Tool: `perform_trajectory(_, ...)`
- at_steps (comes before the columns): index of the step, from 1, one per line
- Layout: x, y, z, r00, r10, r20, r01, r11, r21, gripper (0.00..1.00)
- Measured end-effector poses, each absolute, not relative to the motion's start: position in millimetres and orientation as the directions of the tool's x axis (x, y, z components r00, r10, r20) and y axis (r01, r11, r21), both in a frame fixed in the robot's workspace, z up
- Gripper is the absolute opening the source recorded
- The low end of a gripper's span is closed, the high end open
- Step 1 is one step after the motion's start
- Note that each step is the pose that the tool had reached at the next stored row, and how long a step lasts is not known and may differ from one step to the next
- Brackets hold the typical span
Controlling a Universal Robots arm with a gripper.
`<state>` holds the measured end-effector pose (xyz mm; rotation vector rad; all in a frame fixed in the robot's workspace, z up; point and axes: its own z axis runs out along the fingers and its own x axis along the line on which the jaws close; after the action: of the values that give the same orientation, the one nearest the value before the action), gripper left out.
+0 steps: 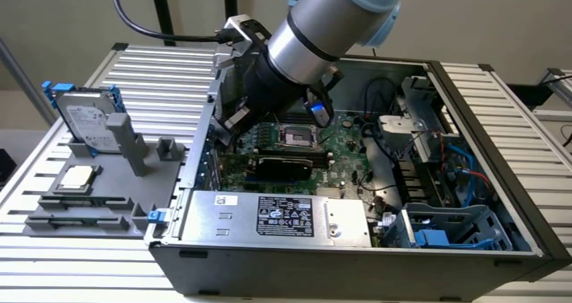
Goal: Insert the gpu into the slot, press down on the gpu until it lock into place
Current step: 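Press down on the gpu until it lock into place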
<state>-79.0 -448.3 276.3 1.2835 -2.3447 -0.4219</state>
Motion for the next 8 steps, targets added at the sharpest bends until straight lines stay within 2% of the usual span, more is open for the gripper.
perform_trajectory(8, -78.8, -446.3, 276.1, -0.478, -0.849, 0.225, -0.718, 0.525, 0.458, 0.33)
